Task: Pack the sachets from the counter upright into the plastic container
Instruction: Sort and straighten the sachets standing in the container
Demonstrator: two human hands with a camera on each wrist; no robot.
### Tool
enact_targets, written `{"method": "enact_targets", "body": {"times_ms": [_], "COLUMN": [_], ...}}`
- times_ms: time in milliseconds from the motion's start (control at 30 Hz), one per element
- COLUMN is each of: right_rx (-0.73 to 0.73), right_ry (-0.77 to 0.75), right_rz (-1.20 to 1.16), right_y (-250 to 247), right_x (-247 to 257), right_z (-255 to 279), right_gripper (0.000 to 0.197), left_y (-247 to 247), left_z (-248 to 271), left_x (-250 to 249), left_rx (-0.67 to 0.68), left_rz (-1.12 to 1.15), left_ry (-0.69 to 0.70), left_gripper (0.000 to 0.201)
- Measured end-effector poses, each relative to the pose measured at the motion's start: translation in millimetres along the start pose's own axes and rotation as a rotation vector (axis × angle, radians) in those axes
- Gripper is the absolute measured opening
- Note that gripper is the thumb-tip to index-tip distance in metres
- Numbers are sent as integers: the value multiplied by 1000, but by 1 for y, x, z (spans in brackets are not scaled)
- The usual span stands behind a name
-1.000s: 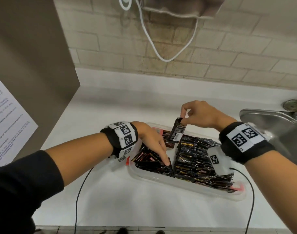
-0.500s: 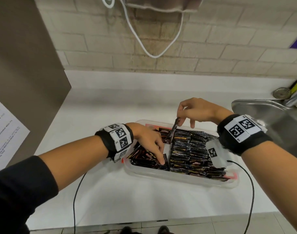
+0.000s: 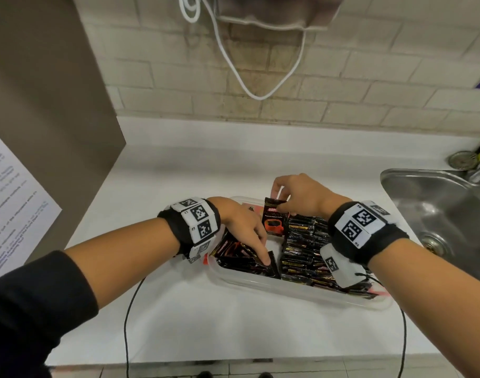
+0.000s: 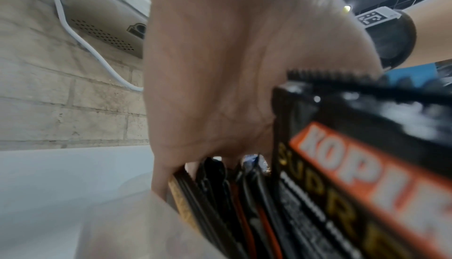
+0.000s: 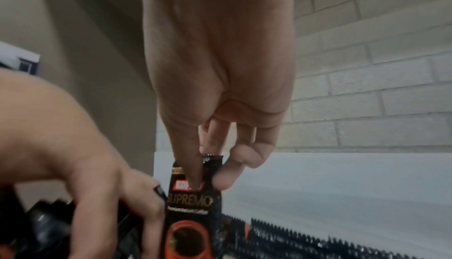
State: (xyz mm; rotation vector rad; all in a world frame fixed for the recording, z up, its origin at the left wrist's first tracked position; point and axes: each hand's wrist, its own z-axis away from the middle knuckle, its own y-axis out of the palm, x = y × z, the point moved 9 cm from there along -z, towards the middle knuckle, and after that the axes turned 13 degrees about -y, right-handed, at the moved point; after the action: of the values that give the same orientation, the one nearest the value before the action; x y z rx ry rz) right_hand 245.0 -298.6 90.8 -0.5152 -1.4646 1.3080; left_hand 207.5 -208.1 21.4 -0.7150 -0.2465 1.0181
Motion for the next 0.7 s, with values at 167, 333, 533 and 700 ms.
{"method": "enact_targets", "body": {"times_ms": [167,333,533,700], "right_rx": [-3,-25,-10,-22], "right_ry": [-8,74,91,95], "right_rz": [202,234,233,229], "right_y": [21,25,21,18], "right_x": [2,-7,-7,-10], "right_z": [-12,-13,-11,-8], "right_gripper": [16,25,23,18], "left_y": [1,2,4,5], "left_z": [0,-1,-4,-8], "left_x": [0,0,-1,-3], "left_rx": [-21,-19,-20,-7], "left_rz": [-27,-19,-51,-46], "left_ry": [-7,-15,-21,-26], "left_gripper": [51,49,49,48]}}
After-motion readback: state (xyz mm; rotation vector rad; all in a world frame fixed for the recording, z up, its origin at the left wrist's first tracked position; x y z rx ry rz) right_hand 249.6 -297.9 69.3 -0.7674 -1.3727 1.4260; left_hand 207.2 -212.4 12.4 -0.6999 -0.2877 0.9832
